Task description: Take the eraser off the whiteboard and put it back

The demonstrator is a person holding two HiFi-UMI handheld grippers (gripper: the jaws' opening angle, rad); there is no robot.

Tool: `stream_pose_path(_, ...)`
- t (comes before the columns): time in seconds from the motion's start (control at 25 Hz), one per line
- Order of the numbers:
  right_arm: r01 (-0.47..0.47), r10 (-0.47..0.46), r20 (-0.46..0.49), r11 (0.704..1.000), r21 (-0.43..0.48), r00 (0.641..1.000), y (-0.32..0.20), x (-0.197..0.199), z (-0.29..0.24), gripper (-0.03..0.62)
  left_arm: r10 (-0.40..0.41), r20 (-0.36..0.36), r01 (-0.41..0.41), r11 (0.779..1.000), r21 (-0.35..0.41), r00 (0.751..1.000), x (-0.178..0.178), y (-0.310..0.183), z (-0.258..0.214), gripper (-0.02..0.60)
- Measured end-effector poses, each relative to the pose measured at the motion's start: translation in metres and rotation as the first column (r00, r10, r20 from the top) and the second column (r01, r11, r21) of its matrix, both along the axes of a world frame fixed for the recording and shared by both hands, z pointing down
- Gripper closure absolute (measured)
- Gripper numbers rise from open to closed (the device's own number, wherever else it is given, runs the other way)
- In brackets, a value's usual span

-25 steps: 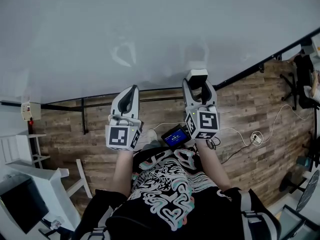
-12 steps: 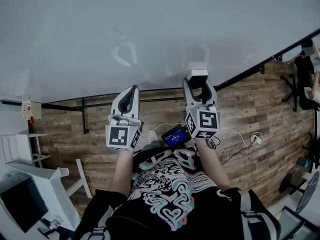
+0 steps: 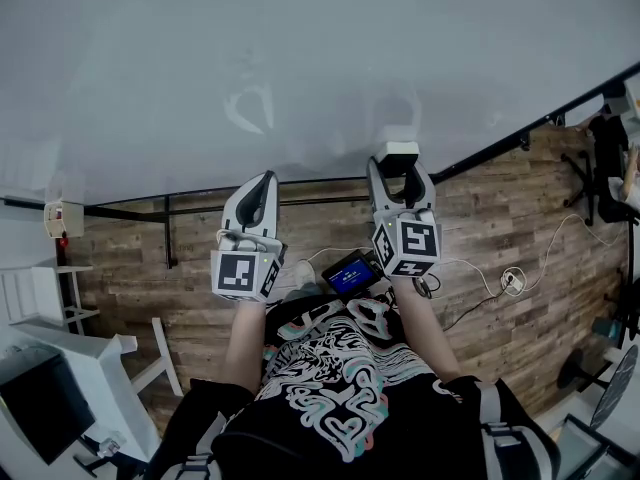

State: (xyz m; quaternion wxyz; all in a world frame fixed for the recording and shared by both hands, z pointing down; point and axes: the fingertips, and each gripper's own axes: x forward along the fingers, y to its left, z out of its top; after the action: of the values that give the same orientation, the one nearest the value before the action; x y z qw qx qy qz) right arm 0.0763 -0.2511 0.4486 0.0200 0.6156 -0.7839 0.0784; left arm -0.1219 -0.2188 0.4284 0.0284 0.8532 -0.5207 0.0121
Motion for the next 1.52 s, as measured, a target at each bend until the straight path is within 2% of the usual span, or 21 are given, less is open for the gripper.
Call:
stream_pose_path(0.2, 0.002, -0.002, 0.002, 1.000, -0.007, 1.000, 0.000, 0.000, 0.000, 0.336, 0.023, -0.003, -0.023, 1.000, -0.002, 1.000, 0.003, 0.001, -0.001, 0.558)
stream_pose_path(0.68, 0.002, -0.001, 0.028, 1.000, -0.030, 1.000, 0.011, -0.002, 0.004, 0.326, 0.017, -0.017, -0.017, 1.000, 0.011, 1.000, 0.000, 0.005, -0.003, 0.560)
stream_pose_path(1.08, -0.012, 0.014, 0.021, 0.998, -0.069, 1.000, 0.037, 0.002, 0.015, 0.326, 0.034, -0.028, -0.033, 0.999, 0.025, 0.999, 0.006, 0.017, -0.007, 0.559)
stream_pose_path(1.52, -0.032, 0.034, 0.037, 0.999, -0.042, 0.999, 0.058, 0.011, 0.007, 0.339, 0.037, -0.027, -0.036, 0.999, 0.034, 0.999, 0.009, 0.027, -0.017, 0.559)
